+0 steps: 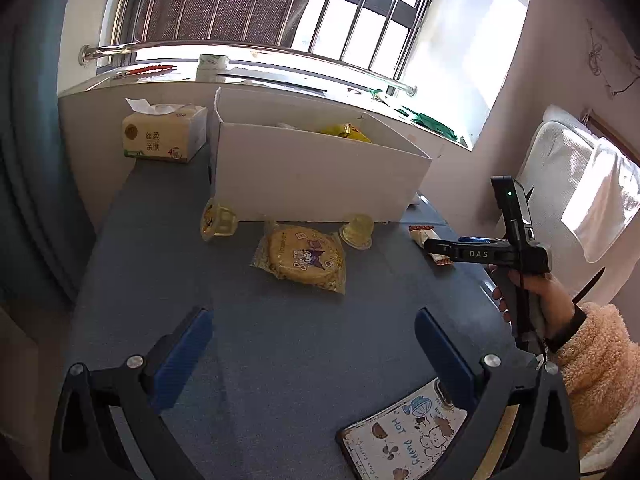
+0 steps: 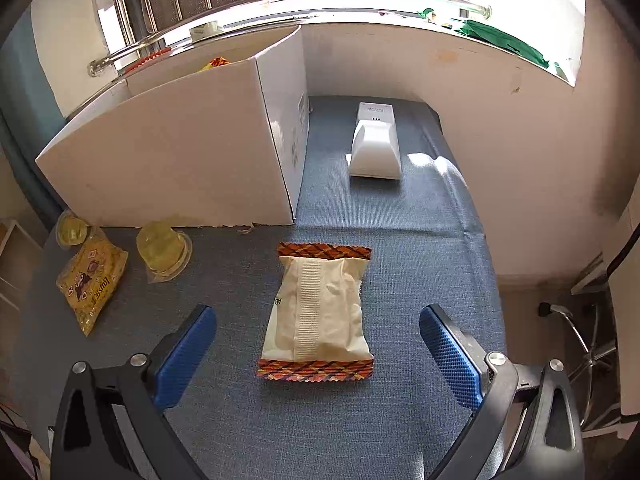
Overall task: Organize snacks
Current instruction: 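Grasp the cream pastry with the right while the left grasps the cartoon cookie pack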
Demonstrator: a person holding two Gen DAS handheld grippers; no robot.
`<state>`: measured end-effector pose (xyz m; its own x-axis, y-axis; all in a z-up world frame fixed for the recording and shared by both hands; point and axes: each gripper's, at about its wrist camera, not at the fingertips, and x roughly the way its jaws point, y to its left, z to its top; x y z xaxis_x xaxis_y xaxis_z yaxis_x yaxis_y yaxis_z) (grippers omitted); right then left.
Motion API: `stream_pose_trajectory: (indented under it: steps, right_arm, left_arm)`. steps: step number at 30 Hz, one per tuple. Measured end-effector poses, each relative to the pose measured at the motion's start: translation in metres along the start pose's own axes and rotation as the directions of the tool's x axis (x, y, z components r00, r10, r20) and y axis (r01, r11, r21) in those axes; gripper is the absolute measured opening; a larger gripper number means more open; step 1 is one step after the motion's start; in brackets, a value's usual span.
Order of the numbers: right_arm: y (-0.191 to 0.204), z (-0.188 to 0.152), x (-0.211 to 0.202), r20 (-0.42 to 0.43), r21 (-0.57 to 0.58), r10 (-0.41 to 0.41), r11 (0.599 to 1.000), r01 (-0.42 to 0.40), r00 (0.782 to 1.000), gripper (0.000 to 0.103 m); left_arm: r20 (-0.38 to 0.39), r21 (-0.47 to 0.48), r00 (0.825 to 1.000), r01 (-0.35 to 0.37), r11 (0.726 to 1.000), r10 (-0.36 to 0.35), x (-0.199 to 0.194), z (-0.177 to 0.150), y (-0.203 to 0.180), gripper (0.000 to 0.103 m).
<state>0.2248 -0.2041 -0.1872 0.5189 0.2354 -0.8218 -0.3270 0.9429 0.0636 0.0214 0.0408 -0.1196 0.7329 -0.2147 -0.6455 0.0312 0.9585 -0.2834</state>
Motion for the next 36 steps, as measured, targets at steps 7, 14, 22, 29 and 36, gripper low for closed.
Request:
stream_pose_trajectory:
  steps: [7, 14, 22, 29, 36]
  right_arm:
    - [0.003, -0.001, 0.018, -0.04, -0.017, -0.022, 1.0, 0.021, 0.999, 0.103]
    - [0.006, 0.002, 0.01, -0.019, -0.025, 0.001, 1.0, -0.002, 1.0, 0.045]
    - [0.015, -0.02, -0.04, 0.057, 0.043, 0.137, 0.989, -0.14, 0.989, 0.045]
    - [0.036, -0.049, -0.082, 0.089, 0.036, 0.209, 0.976, -0.213, 0.974, 0.045]
    - [0.031, -0.061, -0.094, 0.103, 0.028, 0.204, 0.978, -0.208, 0.974, 0.046]
  left_arm:
    - [-0.017, -0.012, 1.0, 0.01, 1.0, -0.01, 0.006, -0.001, 0.004, 0.103]
    - [-0.036, 0.001, 0.999, 0.028, 1.0, -0.028, 0.017, -0.001, -0.002, 0.103]
    - [-0.095, 0.058, 0.995, 0.018, 0.998, -0.013, 0.058, 0.018, -0.008, 0.103]
    - [-0.148, 0.162, 0.987, -0.043, 0.986, 0.067, 0.124, 0.043, -0.023, 0.103]
    - [-0.224, 0.202, 0.963, -0.104, 0.974, 0.15, 0.176, 0.05, -0.018, 0.103]
